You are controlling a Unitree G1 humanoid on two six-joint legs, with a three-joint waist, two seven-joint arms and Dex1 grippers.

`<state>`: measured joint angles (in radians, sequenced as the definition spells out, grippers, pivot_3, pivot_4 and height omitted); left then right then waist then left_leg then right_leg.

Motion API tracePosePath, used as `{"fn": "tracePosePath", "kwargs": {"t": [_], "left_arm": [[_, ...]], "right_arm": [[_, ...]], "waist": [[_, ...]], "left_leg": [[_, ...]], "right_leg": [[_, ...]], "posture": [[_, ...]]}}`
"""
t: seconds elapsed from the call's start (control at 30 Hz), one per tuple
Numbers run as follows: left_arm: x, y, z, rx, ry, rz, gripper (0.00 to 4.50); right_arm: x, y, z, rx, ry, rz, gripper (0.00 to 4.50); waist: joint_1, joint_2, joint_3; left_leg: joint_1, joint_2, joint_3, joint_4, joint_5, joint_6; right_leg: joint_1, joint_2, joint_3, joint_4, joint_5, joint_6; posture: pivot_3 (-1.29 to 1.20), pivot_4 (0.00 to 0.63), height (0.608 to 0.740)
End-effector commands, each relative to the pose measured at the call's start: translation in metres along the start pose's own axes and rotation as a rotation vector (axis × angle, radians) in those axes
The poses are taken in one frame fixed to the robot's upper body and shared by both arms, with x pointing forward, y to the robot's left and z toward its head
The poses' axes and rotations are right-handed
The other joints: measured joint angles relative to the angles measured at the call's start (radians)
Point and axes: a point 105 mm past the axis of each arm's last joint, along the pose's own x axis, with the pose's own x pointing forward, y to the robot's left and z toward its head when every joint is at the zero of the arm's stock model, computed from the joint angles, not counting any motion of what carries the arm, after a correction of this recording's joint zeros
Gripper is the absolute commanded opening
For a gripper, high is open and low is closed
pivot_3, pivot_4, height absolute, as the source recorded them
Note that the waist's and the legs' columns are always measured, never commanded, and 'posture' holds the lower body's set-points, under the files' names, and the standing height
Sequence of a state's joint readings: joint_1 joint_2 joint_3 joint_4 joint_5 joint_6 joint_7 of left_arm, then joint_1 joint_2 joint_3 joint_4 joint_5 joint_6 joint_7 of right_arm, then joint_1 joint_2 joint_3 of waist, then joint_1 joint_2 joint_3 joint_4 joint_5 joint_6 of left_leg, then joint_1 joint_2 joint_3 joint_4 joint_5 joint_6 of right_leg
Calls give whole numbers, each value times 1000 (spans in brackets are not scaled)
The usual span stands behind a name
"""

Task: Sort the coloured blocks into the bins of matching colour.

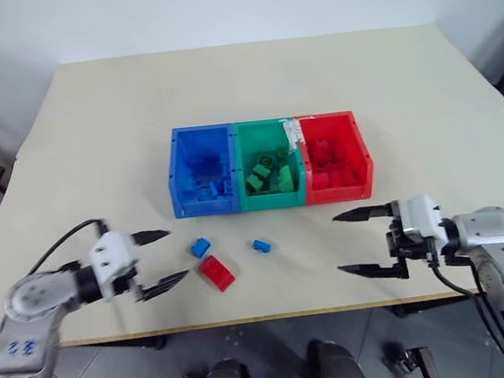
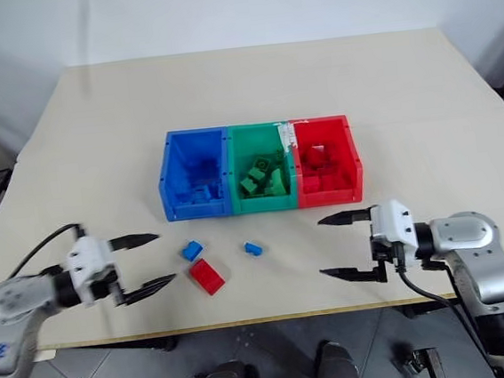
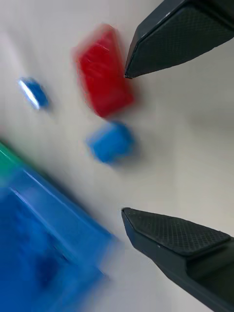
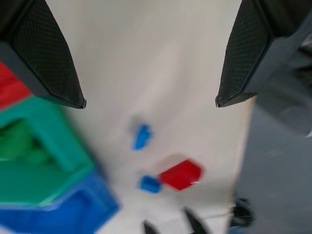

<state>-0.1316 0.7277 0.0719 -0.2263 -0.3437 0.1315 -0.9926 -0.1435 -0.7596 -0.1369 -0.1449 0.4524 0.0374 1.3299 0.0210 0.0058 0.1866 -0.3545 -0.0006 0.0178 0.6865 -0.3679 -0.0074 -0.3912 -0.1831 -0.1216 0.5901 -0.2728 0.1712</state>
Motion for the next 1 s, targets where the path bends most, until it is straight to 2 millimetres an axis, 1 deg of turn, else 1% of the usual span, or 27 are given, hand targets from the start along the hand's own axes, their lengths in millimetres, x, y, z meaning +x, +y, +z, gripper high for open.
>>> {"fn": "tracePosePath", "kwargs": {"t": [0.03,0.07,0.1,0.17,0.23,0.27,0.37,0.43,0.5,0.57,0.67,0.77,0.87,1.0], "left_arm": [[38,-19,20,53,-13,-160,4500],[48,-20,21,65,7,-180,4500],[60,-24,26,101,3,-229,4500],[86,-24,30,160,45,-291,4500],[107,-16,29,213,108,-293,4500],[113,-14,29,262,127,-310,4500],[123,-11,27,317,185,-355,4500],[123,-12,23,330,219,-390,4500],[120,-12,18,345,288,-431,4500],[121,-4,16,367,342,-440,4500],[123,1,14,358,359,-427,4500],[124,-2,8,303,360,-443,3925],[122,-6,2,271,369,-458,3058],[123,-8,2,247,346,-451,1854]], "right_arm": [[-15,-1,7,-37,23,-68,4454],[-18,-1,7,-34,31,-82,4454],[-22,-3,7,-31,41,-101,4454],[-29,-5,7,-26,63,-132,4454],[-33,-5,7,-21,77,-149,4454],[-33,-4,8,-20,81,-154,4454],[-36,2,8,-3,85,-173,4454],[-38,5,7,7,93,-179,4454],[-40,9,5,21,106,-185,4454],[-44,13,3,39,122,-199,4454],[-45,14,4,43,128,-203,4454],[-46,15,3,46,136,-205,4500],[-47,16,3,55,142,-205,4500],[-46,17,2,66,140,-196,4500]], "waist": [[5,-1,0],[5,-1,0],[5,-1,0],[5,0,-1],[7,-1,0],[7,-1,-1],[3,-1,0],[2,-1,0],[5,-1,0],[10,-1,0],[11,-1,0],[11,-1,0],[13,-1,0],[20,-1,0]], "left_leg": [[0,0,0,0,0,0],[0,0,1,0,0,0],[0,0,2,0,0,0],[0,0,2,0,0,0],[0,-1,3,2,0,1],[-1,-1,3,3,0,1],[-1,-1,4,2,0,2],[0,-1,4,0,0,2],[-1,-1,4,0,0,2],[-1,-1,4,1,0,2],[-2,-1,4,5,0,3],[-1,-1,4,6,-1,3],[-1,-1,4,7,-1,4],[-1,-1,4,9,-1,4]], "right_leg": [[0,0,0,0,0,0],[0,0,0,0,0,0],[0,0,0,0,0,0],[0,0,1,0,0,0],[0,0,2,-1,0,0],[0,0,2,-1,0,0],[0,0,2,-1,0,0],[-1,0,2,-1,0,0],[-1,0,1,-1,0,0],[-1,0,2,-2,0,0],[0,0,2,-2,0,0],[1,0,2,-1,0,0],[2,0,2,-1,0,0],[2,0,2,-1,0,0]], "posture": [[0,150,740],[0,150,740],[0,150,740],[0,150,740],[0,150,740],[0,150,740],[0,150,740],[0,150,740],[0,150,740],[0,150,740],[0,150,740],[0,150,740],[0,150,740],[0,150,740]]}}
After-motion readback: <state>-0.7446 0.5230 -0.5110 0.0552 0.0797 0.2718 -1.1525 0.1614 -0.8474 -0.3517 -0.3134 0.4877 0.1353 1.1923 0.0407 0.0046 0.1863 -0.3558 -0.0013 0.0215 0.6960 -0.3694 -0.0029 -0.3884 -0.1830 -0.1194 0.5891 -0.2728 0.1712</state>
